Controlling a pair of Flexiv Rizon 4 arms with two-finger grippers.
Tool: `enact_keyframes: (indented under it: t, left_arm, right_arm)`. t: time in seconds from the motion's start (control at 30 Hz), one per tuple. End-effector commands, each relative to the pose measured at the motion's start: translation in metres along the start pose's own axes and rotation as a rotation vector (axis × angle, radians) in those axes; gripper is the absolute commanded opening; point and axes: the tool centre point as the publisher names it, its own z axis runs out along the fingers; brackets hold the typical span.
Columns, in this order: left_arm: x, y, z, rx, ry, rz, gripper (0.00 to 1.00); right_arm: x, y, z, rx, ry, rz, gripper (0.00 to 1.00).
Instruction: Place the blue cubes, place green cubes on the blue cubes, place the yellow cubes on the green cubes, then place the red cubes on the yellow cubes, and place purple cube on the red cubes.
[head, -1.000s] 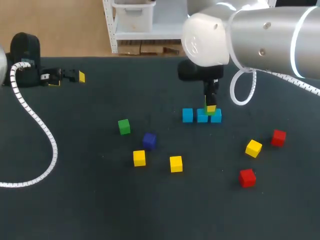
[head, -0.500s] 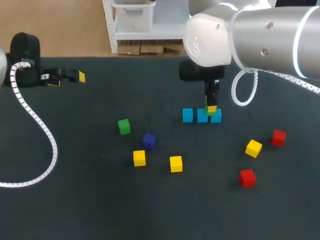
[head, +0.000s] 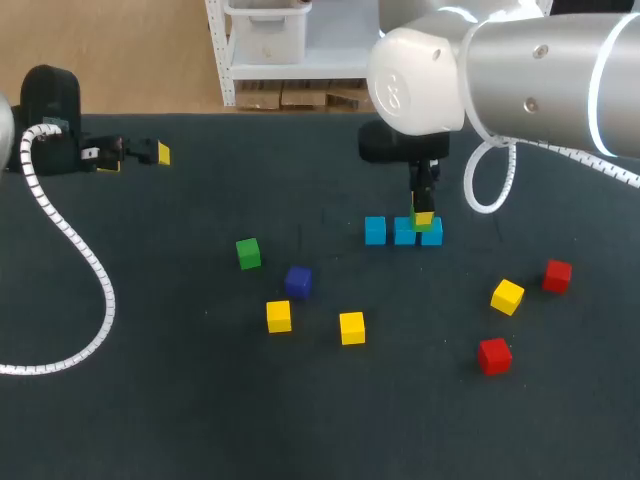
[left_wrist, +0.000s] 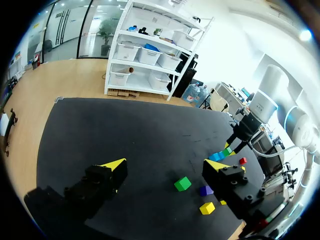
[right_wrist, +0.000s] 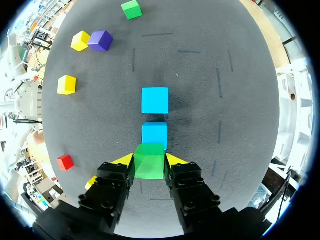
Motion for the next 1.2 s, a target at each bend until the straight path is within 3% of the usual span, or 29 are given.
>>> enact_keyframes:
  t: [0.03,1.2]
  left_arm:
    - [0.0000,0.0000,0.0000,0.000,0.000,0.000,1.00]
    - [0.0000,0.0000,0.0000,0.000,0.000,0.000,1.00]
  right_arm:
    - [0.0003,0.0021,0.0019,0.005,-0.002,0.003,0.00]
    - [0.0053,-0.0006,0.0024,0.001,-0.009,0.006,0.01]
